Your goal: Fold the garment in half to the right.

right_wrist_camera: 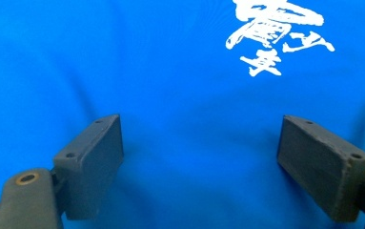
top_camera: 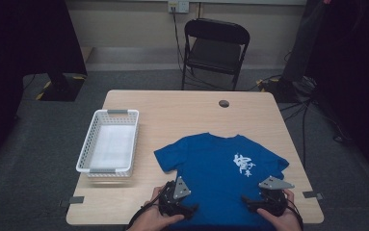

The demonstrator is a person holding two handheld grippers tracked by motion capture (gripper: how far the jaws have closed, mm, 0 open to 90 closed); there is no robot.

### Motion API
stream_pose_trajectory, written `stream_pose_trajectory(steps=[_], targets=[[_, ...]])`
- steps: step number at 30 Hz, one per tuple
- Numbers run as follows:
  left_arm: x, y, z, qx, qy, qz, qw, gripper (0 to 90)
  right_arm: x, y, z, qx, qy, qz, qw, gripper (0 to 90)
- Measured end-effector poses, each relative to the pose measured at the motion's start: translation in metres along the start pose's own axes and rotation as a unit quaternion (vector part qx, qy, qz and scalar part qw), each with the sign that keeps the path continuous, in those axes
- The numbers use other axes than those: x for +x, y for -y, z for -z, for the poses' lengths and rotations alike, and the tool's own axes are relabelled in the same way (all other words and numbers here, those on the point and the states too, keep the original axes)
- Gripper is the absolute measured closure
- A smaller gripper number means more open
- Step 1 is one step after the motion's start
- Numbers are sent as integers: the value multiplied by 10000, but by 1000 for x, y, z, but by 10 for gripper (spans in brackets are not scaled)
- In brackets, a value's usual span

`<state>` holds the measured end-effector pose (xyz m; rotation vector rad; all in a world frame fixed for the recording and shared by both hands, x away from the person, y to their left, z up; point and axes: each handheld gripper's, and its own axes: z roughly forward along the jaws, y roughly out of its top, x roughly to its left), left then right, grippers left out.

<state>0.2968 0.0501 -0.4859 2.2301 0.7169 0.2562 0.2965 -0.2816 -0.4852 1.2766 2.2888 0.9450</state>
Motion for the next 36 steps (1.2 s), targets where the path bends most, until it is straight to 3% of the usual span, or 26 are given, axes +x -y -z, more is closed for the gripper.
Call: stream_pose_trajectory(steps=[3, 8, 19, 22, 25, 28, 33, 35, 36], targets=[[-1, 1, 2, 18, 65, -74, 10000, 196, 1, 2, 3, 33, -7, 5, 10000, 148], [-7, -2, 4, 193, 37, 39, 9998, 197, 4, 2, 6, 145, 26, -33, 9999, 148], [-5, -3, 6, 114, 74, 126, 9998, 199, 3, 5, 10, 135, -48, -93, 9999, 147], [6, -11, 14, -201, -41, 196, 9996, 197, -1, 1, 14, -23, -278, -189, 9994, 214], [23, -18, 22, -442, -199, 337, 9983, 185, -4, -9, 19, -219, -180, -173, 9994, 171], [45, -21, 27, -484, -352, 523, 9968, 177, -10, -20, 17, -347, -139, -128, 9992, 176], [82, -20, 30, -410, -732, 794, 9933, 251, -24, -32, -6, -300, -178, -83, 9994, 183], [92, -20, 30, -482, -781, 989, 9908, 276, -28, -33, -16, -252, -76, -127, 9996, 181], [93, -21, 30, -507, -797, 980, 9907, 282, -29, -32, -20, -230, -84, -140, 9996, 184]])
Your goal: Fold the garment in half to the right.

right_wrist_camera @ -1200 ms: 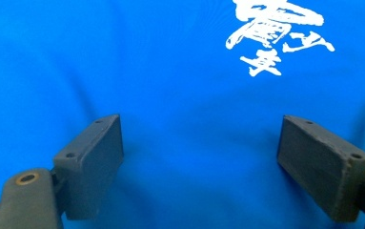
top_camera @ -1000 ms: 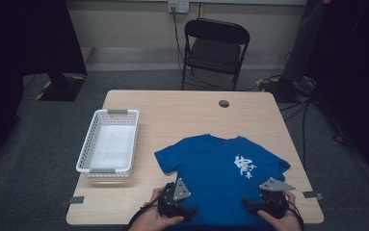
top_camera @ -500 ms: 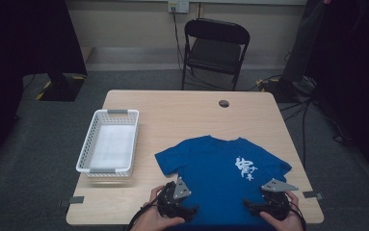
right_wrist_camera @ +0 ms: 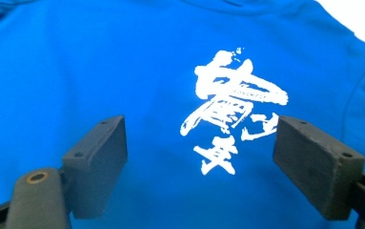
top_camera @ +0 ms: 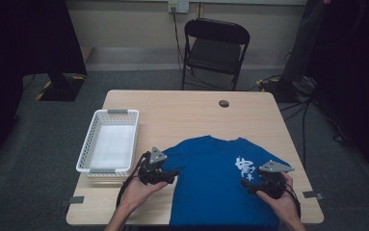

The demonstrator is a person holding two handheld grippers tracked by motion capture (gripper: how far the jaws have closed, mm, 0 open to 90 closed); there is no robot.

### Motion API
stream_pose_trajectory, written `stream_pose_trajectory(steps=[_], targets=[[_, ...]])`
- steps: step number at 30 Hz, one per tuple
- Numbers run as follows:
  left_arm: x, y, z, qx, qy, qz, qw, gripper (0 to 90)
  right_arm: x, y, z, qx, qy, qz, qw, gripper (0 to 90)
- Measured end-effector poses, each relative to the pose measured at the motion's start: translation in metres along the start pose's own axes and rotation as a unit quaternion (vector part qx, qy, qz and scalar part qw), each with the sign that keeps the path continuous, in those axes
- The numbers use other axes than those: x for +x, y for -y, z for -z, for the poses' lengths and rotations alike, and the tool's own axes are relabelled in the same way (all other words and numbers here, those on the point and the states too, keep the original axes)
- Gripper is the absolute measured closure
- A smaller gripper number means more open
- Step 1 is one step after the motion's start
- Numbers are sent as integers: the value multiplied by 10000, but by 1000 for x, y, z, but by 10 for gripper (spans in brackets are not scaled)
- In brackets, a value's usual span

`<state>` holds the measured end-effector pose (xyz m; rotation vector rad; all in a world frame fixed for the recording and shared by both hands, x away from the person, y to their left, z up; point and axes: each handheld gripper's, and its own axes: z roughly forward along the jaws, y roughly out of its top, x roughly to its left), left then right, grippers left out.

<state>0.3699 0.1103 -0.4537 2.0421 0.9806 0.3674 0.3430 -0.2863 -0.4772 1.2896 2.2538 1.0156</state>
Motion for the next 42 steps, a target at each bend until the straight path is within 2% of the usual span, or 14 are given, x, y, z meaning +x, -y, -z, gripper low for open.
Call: stream_pose_trajectory(steps=[4, 10, 16, 19, 20, 22, 23, 26, 29, 32, 34, 36, 40, 42], targets=[[6, 3, -2, -76, -80, 181, 9998, 337, 1, 6, -6, 141, 70, 49, 9999, 186], [18, 15, -7, 77, -178, 476, 9987, 419, 2, 9, -6, 103, 159, 69, 9998, 184], [21, 16, -12, 111, -272, 520, 9982, 457, 2, 9, -6, 101, 159, 63, 9998, 183], [20, 18, -15, 179, -304, 394, 9986, 457, 2, 9, -6, 101, 160, 65, 9998, 183], [20, 18, -15, 171, -376, 398, 9984, 450, 2, 9, -6, 101, 160, 64, 9998, 183], [21, 18, -16, 174, -303, 411, 9985, 439, 2, 9, -6, 101, 160, 63, 9998, 183], [20, 19, -17, 202, -365, 371, 9984, 429, 2, 9, -6, 101, 160, 63, 9998, 183], [20, 22, -19, 292, -343, 320, 9985, 417, 2, 9, -6, 100, 160, 60, 9998, 183], [21, 24, -20, 306, -317, 360, 9984, 394, 2, 9, -6, 101, 159, 62, 9998, 183], [20, 25, -21, 310, -421, 277, 9982, 394, 2, 9, -6, 99, 159, 59, 9998, 183], [19, 25, -21, 329, -472, 121, 9983, 395, 2, 9, -6, 99, 159, 58, 9998, 183], [19, 25, -21, 301, -497, 171, 9982, 413, 2, 9, -6, 100, 159, 60, 9998, 182], [22, 27, -19, 224, -495, 199, 9983, 563, 2, 9, -6, 100, 165, 57, 9998, 182], [23, 27, -19, 207, -487, 192, 9984, 582, 2, 9, -6, 100, 169, 55, 9998, 182]])
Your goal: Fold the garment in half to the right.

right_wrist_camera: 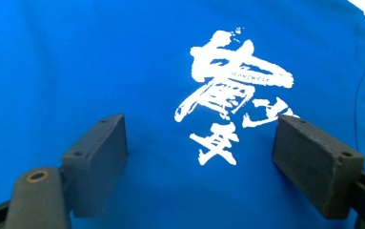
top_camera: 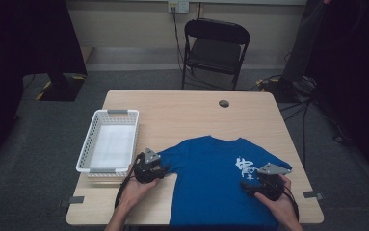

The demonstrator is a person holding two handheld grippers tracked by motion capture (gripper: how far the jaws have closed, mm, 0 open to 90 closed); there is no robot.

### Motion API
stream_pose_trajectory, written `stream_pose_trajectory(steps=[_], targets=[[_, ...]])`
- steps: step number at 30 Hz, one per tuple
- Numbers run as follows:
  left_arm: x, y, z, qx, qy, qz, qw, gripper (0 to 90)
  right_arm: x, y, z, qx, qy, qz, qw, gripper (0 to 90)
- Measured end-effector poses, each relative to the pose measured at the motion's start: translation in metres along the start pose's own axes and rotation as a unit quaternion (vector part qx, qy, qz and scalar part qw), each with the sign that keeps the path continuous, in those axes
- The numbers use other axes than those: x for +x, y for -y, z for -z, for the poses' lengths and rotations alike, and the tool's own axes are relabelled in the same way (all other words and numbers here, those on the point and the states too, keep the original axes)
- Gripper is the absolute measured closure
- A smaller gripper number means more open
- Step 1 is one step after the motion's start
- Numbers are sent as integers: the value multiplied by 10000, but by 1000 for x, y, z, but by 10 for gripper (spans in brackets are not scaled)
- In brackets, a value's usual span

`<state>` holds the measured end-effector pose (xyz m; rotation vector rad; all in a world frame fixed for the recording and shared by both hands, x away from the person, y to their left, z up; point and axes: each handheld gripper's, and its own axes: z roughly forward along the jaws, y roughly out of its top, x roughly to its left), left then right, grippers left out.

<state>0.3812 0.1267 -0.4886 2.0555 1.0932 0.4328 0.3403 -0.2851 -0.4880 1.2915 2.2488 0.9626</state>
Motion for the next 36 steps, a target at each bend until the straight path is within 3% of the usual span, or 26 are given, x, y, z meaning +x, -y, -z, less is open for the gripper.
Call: stream_pose_trajectory(steps=[5, 9, 12, 28, 36], targets=[[-3, 0, 0, -5, 145, -26, 9999, 715, 0, 0, 0, -1, -1, 1, 10000, 182], [-3, 0, -1, -17, 309, 123, 9994, 831, 0, 0, 0, -1, 0, 1, 10000, 182], [-2, 0, -1, -4, 370, 170, 9992, 860, 0, 0, 0, -1, 1, 0, 10000, 182], [-9, -1, 0, 38, 503, 156, 9986, 867, 0, 0, 0, 0, 7, -1, 10000, 181], [-10, -5, 4, -113, 547, 150, 9983, 867, 0, 0, 0, -1, 8, -5, 10000, 181]])
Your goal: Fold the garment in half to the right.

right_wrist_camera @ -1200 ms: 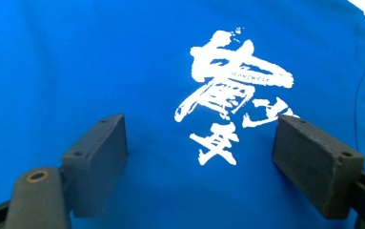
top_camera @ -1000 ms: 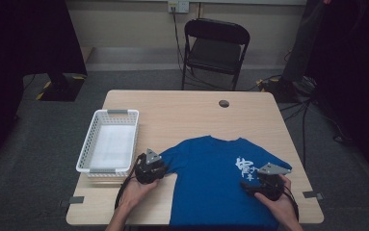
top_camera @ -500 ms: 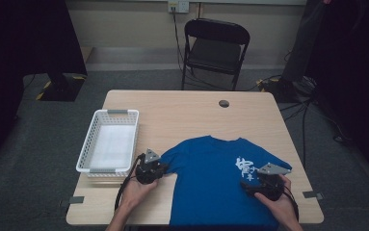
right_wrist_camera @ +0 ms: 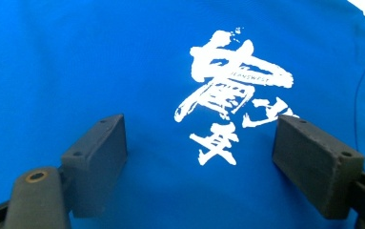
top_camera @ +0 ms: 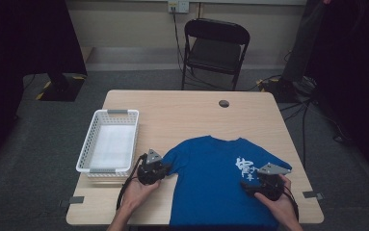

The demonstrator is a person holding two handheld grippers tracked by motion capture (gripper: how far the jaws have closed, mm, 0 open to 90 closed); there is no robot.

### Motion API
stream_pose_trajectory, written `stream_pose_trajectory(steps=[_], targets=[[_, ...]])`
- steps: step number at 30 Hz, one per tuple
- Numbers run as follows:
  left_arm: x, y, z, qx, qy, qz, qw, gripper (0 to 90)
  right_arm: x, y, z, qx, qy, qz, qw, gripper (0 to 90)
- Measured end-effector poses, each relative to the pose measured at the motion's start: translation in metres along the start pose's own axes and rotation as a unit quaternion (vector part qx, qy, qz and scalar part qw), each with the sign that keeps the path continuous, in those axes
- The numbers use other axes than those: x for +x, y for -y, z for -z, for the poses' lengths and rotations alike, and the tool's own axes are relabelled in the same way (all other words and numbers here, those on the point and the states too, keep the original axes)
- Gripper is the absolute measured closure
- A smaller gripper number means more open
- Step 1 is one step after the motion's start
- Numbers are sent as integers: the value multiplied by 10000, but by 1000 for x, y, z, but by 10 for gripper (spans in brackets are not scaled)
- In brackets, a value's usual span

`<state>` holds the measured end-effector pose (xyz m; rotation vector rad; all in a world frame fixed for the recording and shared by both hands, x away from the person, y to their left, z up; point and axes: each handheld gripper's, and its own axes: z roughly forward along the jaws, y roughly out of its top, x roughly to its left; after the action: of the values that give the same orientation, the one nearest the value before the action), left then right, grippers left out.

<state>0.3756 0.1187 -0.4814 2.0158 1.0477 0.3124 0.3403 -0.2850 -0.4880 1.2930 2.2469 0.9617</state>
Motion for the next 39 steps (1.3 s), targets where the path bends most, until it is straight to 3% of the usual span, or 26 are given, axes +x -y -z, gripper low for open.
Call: stream_pose_trajectory(steps=[5, 9, 24, 39], targets=[[-3, -4, 5, -132, -25, -89, 9999, 867, 0, 0, 0, 0, -1, 0, 10000, 181], [-15, -10, 8, -275, 34, -318, 9991, 867, 0, 0, 0, 1, -3, 0, 10000, 181], [-29, -23, 5, -240, -36, -719, 9971, 869, 0, 0, 0, 2, -7, -2, 10000, 180], [-52, -41, -22, -169, 92, -1055, 9942, 867, 0, 0, 0, 2, -8, 1, 10000, 181]])
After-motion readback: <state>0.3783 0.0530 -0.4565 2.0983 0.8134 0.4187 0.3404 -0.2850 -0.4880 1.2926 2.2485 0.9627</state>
